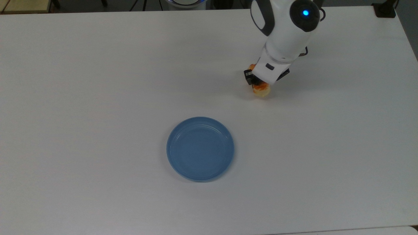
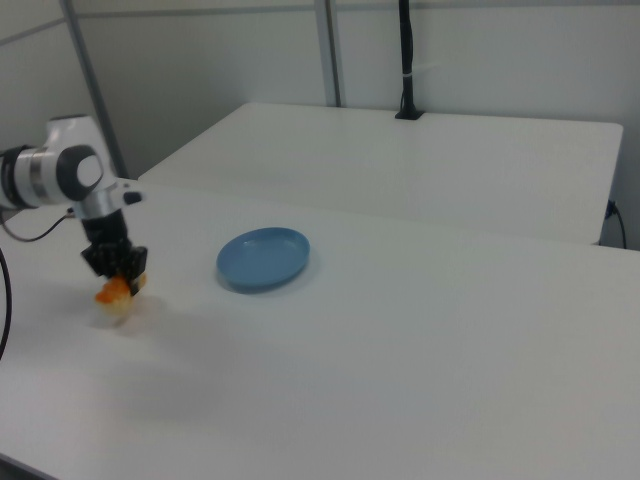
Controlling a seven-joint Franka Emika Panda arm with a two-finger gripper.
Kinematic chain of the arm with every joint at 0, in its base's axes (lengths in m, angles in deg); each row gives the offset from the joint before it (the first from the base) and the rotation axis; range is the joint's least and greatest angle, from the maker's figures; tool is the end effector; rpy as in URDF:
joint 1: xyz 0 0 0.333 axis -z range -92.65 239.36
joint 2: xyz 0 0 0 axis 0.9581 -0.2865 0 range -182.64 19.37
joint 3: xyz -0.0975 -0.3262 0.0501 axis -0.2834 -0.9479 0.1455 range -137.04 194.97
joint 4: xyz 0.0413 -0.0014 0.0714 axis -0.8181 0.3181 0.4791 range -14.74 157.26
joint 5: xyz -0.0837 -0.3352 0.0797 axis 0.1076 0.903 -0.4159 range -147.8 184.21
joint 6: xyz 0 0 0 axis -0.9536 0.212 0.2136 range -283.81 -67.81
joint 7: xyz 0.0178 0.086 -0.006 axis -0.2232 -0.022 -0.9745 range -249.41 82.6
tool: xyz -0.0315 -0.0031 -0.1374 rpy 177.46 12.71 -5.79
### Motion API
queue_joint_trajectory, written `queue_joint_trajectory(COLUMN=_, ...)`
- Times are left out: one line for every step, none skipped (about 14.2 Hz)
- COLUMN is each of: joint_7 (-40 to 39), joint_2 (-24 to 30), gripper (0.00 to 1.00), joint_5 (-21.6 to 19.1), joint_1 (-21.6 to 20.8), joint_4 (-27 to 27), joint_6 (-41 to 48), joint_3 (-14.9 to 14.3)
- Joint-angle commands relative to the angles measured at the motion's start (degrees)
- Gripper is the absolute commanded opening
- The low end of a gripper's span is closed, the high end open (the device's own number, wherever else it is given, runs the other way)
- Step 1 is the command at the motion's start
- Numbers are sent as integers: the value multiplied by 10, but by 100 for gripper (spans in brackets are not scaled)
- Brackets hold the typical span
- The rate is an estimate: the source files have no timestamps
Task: Put the bread on a plate
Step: 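Lift the held bread roll and carry it over the blue plate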
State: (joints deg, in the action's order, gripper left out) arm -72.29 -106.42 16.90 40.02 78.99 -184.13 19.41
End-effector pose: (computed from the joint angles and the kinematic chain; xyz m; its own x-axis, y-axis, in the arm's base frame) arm 0.5658 0.2629 0.3472 0.9709 0.2141 -0.1072 0.2224 -0.9723 0.0722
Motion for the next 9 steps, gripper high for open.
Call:
queue_joint_trajectory(joint_7=-37, joint_2=13, gripper=29, joint_5=-8, joint_1=47, joint_4=-33, joint_6=-14, joint_3=-16)
queue_joint_trajectory(joint_7=-39, joint_2=13, gripper=29, joint_5=-7, joint_1=61, joint_4=-35, joint_6=-31, joint_3=-19)
queue_joint_trajectory(joint_7=-40, joint_2=13, gripper=30, joint_5=-7, joint_1=70, joint_4=-37, joint_6=-53, joint_3=-27)
queue_joint_trajectory(joint_7=-42, joint_2=11, gripper=31, joint_5=-6, joint_1=72, joint_4=-42, joint_6=-74, joint_3=-37)
queue_joint_trajectory(joint_7=-42, joint_2=9, gripper=32, joint_5=-6, joint_1=77, joint_4=-45, joint_6=-85, joint_3=-42)
queue_joint_trajectory(joint_7=-43, joint_2=8, gripper=32, joint_5=-5, joint_1=87, joint_4=-46, joint_6=-93, joint_3=-43)
queue_joint_trajectory(joint_7=-47, joint_2=7, gripper=34, joint_5=-4, joint_1=101, joint_4=-50, joint_6=-102, joint_3=-43)
queue_joint_trajectory(joint_7=-56, joint_2=6, gripper=36, joint_5=-4, joint_1=114, joint_4=-58, joint_6=-109, joint_3=-43)
queue_joint_trajectory(joint_7=-63, joint_2=0, gripper=36, joint_5=-4, joint_1=121, joint_4=-67, joint_6=-113, joint_3=-44)
